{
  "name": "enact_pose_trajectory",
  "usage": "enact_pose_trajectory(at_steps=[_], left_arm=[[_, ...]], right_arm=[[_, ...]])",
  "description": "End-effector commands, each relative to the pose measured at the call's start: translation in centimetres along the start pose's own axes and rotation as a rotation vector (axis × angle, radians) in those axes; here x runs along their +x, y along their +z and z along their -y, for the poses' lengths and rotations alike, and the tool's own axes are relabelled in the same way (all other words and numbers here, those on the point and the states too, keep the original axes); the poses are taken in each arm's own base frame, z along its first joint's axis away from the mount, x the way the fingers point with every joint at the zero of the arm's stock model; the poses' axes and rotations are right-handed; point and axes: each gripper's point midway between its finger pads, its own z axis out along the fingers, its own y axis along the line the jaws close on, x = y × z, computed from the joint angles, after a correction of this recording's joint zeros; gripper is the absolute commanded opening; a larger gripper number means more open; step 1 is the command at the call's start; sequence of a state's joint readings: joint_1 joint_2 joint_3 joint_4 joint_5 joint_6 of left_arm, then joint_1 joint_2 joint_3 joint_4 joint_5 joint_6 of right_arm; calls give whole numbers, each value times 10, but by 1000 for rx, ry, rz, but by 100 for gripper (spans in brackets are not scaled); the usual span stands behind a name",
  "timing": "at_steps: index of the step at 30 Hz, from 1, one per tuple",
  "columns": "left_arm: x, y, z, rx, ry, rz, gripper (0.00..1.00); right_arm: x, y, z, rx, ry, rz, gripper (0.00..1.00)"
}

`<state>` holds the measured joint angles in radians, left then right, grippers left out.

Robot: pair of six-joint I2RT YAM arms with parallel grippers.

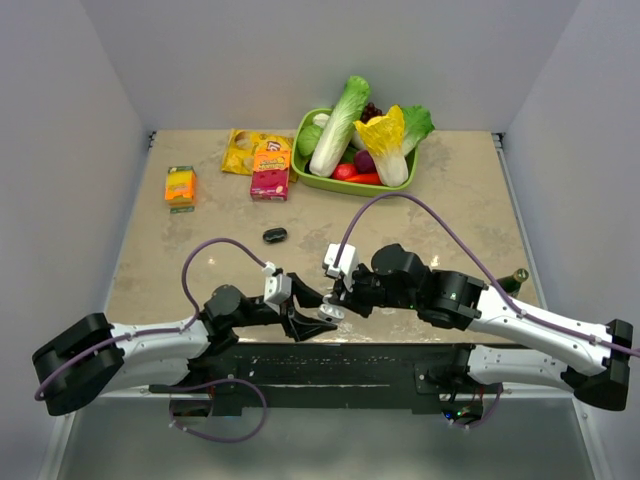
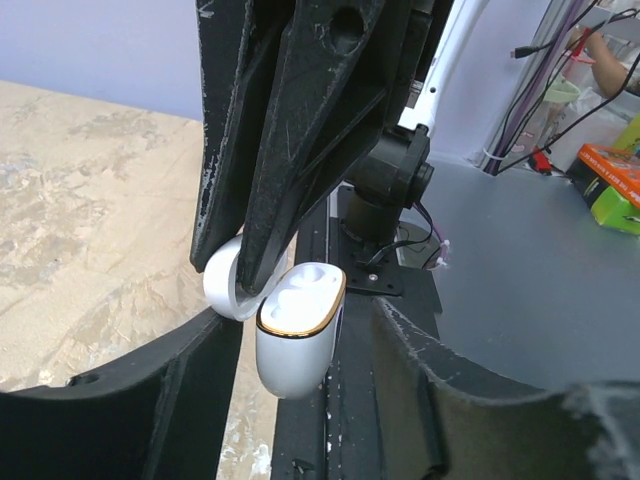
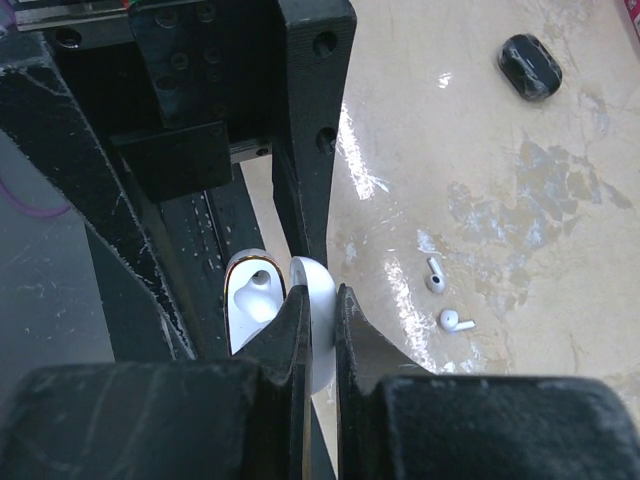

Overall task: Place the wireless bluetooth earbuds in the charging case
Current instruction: Adjust the charging case.

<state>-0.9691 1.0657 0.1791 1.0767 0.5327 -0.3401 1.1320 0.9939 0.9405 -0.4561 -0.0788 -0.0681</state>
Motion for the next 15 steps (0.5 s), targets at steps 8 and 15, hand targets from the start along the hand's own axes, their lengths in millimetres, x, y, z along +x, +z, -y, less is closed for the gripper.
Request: enact_pose_trajectory(at_steps=[8,15], left_arm=[[-16,8,-1,15,24,53,61],[-11,9,-2,12,15,40,55]], right_arm=[[-22,-7,-6,-32,-13,60,0],[-23,-9,-6,-31,-14,68,0]])
